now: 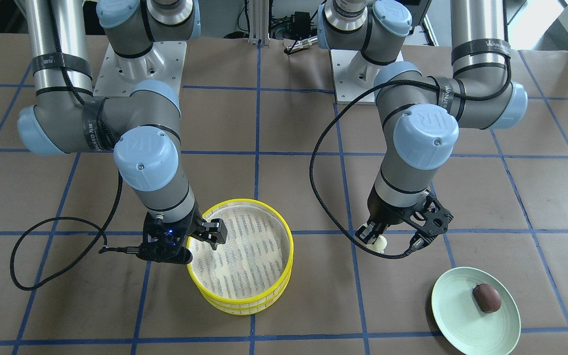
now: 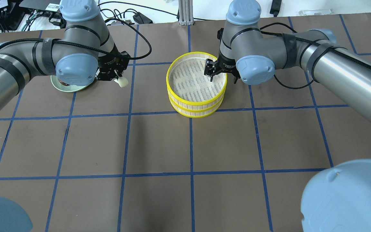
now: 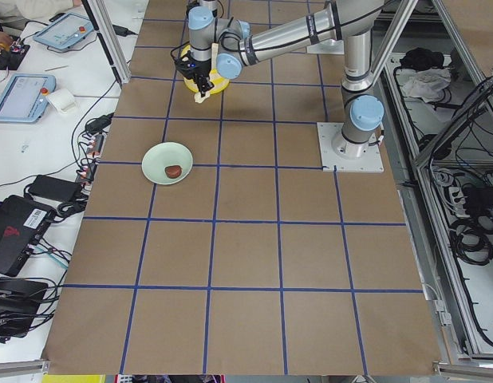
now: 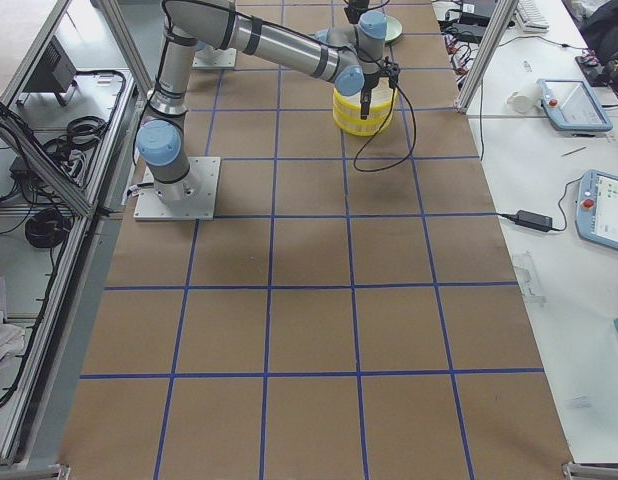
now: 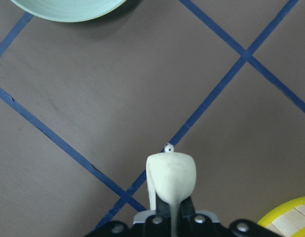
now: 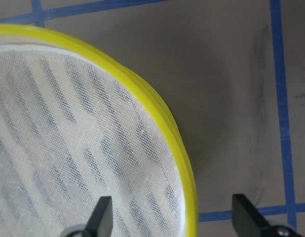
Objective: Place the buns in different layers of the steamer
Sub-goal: 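Reach the right gripper to the steamer and grip the top layer's rim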
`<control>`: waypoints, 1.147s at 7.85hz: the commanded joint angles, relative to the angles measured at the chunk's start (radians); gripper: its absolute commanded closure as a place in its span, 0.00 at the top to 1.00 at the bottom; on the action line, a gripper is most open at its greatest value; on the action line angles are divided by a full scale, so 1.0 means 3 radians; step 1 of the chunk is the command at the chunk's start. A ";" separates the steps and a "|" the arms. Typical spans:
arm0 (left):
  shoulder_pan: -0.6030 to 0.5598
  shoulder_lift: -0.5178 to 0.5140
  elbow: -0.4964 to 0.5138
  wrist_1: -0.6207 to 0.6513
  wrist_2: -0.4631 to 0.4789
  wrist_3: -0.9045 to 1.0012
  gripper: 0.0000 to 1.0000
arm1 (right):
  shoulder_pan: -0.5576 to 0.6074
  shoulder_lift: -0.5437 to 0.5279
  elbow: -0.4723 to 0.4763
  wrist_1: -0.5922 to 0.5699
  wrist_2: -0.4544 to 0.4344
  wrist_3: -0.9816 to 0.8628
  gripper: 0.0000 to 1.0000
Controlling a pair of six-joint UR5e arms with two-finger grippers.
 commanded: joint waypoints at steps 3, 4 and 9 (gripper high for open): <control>0.0000 0.0000 0.0010 0.0024 0.0000 0.0000 0.00 | 0.0000 0.0009 0.0006 -0.0004 -0.0044 -0.0068 0.46; -0.0005 0.0000 0.0025 0.0019 -0.0010 -0.0005 0.00 | 0.0000 0.0009 0.0006 0.0006 -0.0054 -0.0124 0.35; -0.0061 0.0051 0.0051 -0.0022 -0.0011 0.0000 0.00 | -0.0015 -0.0078 -0.0004 0.0042 -0.0116 -0.0175 0.06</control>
